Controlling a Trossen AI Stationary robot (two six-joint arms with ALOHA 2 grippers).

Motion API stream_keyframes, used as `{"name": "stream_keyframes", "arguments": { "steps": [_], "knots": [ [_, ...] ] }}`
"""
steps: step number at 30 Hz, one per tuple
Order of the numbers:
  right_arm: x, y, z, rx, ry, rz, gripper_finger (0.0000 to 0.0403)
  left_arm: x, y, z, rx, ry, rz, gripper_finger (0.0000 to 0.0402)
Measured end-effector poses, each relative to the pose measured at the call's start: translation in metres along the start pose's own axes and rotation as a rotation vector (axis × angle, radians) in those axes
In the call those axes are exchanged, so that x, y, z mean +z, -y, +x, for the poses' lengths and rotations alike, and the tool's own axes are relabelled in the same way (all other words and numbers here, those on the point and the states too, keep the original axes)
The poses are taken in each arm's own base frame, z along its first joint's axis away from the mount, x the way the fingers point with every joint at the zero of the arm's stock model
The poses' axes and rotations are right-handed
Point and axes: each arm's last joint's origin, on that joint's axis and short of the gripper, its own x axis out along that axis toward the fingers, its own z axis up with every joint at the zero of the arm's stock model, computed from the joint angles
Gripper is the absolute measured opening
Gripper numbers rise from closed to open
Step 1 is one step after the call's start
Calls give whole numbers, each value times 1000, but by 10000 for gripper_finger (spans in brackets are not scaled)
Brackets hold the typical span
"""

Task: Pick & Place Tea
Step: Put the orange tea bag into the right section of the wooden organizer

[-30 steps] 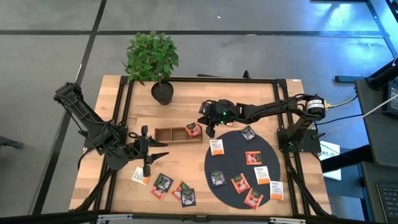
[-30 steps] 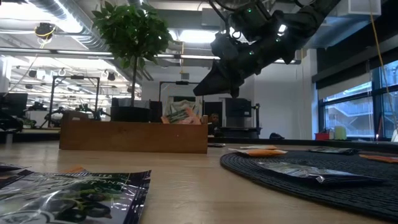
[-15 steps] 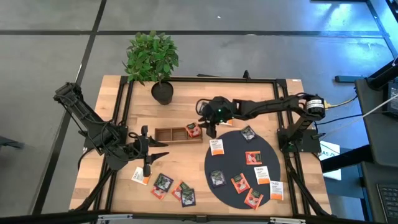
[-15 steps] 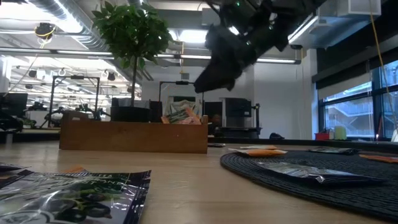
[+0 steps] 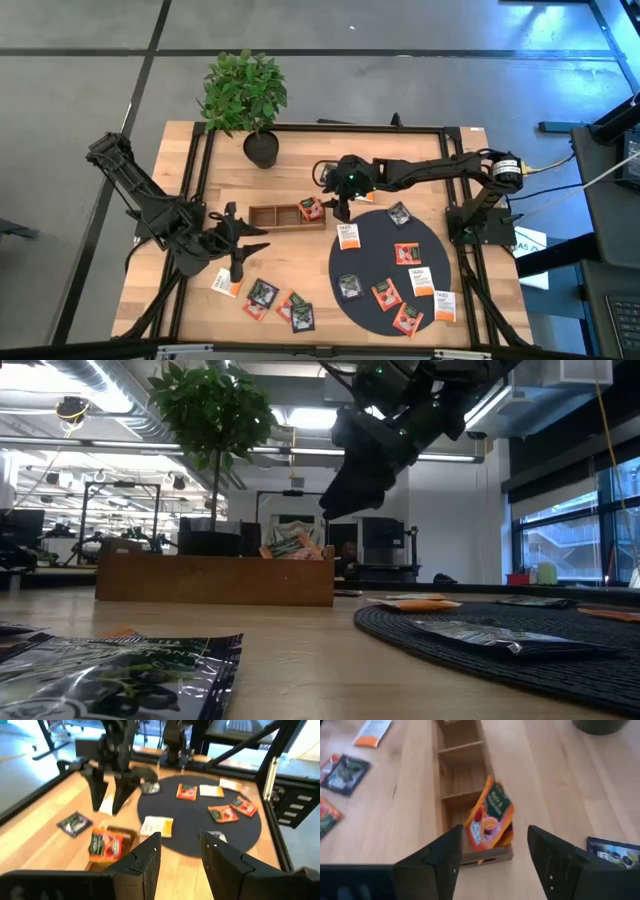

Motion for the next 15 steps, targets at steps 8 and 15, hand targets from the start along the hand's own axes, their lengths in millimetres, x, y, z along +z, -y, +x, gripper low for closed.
{"name": "stream_keyframes", "arguments": {
  "steps": [8, 15],
  "knots": [
    [13, 4, -5, 9, 40, 32, 178, -7, -5, 0, 36, -51, -4, 131],
    [12, 10, 10, 49, 35, 68, 161, -8, -6, 0, 41, -56, 6, 136]
  ]
}}
